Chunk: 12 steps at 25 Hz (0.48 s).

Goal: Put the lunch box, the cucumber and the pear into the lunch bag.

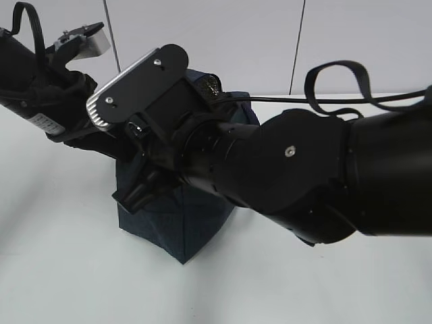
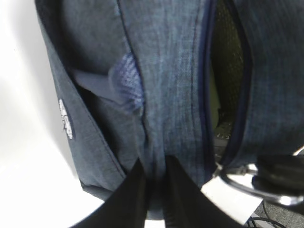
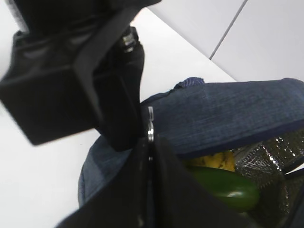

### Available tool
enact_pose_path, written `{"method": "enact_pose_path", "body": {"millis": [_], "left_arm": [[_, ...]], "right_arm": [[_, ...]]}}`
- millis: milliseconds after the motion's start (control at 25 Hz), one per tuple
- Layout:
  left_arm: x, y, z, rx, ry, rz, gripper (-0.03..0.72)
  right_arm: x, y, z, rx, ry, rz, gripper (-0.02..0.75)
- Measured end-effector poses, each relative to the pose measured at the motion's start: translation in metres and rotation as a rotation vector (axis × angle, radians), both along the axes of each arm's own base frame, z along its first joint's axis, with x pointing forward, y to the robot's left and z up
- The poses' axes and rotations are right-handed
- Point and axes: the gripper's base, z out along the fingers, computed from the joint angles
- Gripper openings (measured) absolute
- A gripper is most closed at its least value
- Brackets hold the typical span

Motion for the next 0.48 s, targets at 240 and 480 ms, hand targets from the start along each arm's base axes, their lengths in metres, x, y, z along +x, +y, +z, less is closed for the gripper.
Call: {"method": "enact_pose_path", "body": {"millis": [240,480], "left_arm": [[-0.0005,-0.0002,0.0,-0.002,0.004,-0.004,0.007],[-0.0008,-0.001,0.0003,-0.009,0.007,-0.003,0.006]], "right_arm": [[0.002,0.0001,0.0037,0.008,-0.019,-0.015,0.0],[0.0041,0.0028,0.0098,0.003,-0.047,-0.006,0.0]]}}
